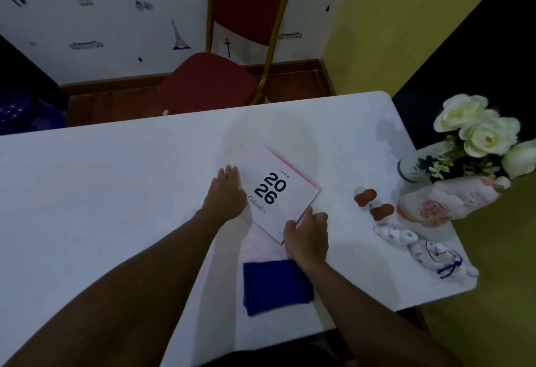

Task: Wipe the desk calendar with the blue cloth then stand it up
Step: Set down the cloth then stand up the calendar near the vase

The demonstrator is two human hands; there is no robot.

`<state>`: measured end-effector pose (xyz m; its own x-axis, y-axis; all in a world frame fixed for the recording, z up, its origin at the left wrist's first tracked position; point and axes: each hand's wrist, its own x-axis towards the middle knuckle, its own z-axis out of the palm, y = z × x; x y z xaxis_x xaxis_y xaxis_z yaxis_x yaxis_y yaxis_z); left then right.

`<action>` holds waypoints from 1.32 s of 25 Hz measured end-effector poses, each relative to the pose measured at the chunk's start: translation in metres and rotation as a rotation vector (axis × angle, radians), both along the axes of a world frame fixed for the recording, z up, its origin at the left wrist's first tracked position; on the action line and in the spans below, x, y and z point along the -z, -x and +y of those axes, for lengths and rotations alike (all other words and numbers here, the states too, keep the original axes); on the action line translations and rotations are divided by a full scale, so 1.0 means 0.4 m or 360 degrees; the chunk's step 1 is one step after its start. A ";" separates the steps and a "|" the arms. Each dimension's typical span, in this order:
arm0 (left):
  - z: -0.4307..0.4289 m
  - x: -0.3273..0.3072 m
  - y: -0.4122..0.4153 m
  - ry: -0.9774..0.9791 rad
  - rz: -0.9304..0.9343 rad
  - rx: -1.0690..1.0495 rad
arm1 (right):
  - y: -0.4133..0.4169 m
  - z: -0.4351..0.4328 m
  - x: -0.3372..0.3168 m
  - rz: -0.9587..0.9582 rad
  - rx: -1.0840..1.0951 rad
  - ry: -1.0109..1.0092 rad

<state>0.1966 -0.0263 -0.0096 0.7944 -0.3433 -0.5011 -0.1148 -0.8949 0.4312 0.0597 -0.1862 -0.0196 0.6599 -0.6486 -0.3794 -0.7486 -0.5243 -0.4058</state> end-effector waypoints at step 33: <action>0.008 -0.155 0.117 0.0995 -0.0086 -0.1046 | -0.118 -0.032 -0.177 -0.0989 0.0403 -0.0996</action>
<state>0.1498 -0.0229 0.0524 0.9433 -0.0094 -0.3319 0.3018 -0.3921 0.8690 0.1070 -0.1991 0.0512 0.7287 -0.5975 -0.3346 -0.3633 0.0769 -0.9285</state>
